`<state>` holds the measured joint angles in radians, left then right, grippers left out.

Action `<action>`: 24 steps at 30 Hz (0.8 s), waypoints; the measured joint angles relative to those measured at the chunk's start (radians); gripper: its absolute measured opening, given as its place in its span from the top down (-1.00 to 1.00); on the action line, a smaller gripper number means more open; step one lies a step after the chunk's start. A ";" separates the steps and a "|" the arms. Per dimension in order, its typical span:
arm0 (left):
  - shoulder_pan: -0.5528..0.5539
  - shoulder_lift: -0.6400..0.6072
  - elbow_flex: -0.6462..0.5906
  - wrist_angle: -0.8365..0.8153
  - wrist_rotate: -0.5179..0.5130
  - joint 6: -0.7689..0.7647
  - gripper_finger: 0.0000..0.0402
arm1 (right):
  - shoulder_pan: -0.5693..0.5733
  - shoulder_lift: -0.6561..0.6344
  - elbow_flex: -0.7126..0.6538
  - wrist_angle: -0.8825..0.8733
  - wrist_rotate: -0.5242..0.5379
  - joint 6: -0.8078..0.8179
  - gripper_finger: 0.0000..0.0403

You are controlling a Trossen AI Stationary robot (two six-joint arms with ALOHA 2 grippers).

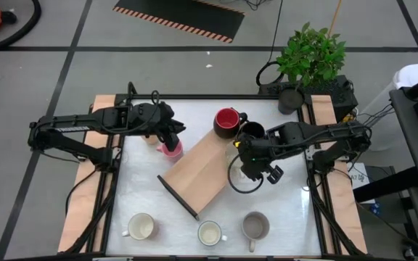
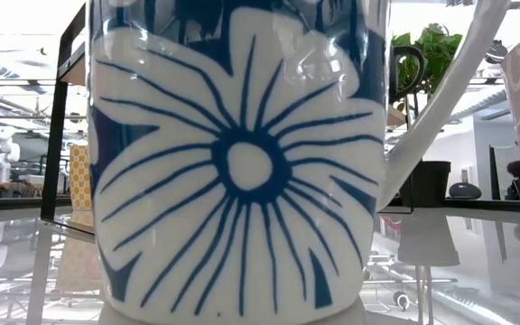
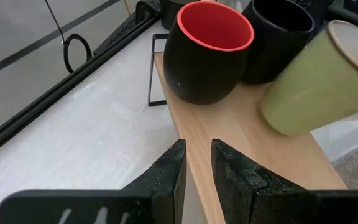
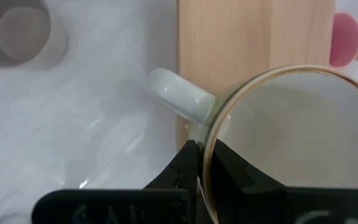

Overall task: Place coffee mugs
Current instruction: Put the white mug on top of the shelf

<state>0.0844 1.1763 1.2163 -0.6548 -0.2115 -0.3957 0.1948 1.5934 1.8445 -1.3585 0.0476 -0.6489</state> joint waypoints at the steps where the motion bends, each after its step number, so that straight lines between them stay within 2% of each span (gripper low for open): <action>1: 0.000 0.000 0.000 0.000 0.000 0.002 0.61 | -0.006 0.008 0.000 0.000 0.000 -0.011 0.95; 7: 0.000 0.000 0.000 -0.003 -0.001 0.009 0.61 | -0.020 0.033 0.002 -0.002 -0.020 -0.074 0.95; 24: 0.000 0.000 0.000 -0.002 -0.013 0.013 0.61 | -0.038 0.039 0.003 -0.004 -0.051 -0.101 0.90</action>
<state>0.0845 1.1767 1.2160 -0.6563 -0.2242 -0.3832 0.1566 1.6327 1.8473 -1.3626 -0.0036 -0.7494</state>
